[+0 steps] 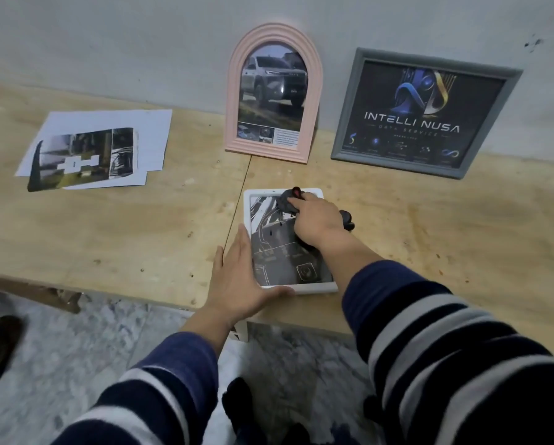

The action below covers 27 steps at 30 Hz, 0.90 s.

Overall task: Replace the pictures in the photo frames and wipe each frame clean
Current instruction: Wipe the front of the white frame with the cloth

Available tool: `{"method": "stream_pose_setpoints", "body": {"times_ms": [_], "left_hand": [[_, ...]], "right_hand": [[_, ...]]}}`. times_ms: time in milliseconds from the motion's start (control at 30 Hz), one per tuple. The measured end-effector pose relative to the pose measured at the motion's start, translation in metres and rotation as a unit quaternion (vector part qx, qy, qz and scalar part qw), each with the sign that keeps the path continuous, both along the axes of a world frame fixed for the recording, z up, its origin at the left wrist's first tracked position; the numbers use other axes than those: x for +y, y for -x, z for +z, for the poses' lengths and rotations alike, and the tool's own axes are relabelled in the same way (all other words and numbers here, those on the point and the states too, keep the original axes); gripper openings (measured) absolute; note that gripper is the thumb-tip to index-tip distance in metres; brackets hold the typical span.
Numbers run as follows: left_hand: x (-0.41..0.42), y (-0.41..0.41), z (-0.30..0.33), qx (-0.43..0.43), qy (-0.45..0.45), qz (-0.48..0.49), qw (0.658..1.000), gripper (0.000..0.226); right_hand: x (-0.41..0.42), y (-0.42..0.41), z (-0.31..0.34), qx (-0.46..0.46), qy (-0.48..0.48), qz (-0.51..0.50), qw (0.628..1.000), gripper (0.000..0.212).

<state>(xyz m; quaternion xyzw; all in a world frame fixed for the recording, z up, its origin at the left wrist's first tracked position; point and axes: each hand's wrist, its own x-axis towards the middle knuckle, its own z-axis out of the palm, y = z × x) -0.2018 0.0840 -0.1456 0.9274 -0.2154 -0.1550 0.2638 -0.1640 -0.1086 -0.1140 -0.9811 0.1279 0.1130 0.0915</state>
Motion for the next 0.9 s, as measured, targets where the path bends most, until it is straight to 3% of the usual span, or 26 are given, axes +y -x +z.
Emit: {"method": "stream_pose_setpoints", "body": {"times_ms": [267,733,833,900], "left_hand": [[-0.005,0.005,0.004,-0.031,-0.109,0.007,0.994,0.139],[-0.008,0.006,0.015,0.006,-0.149,0.001,0.989,0.142],[-0.009,0.007,0.019,0.013,-0.157,-0.001,0.987,0.139],[-0.01,0.007,0.021,-0.005,-0.169,-0.025,0.985,0.131]], "right_hand": [[0.005,0.008,0.001,-0.015,0.03,0.015,0.999,0.05],[0.017,0.091,0.012,-0.003,0.004,0.028,1.0,0.047],[0.007,0.09,0.021,0.032,-0.132,-0.068,0.988,0.046],[0.001,0.091,0.024,-0.003,-0.262,-0.17,0.95,0.043]]}}
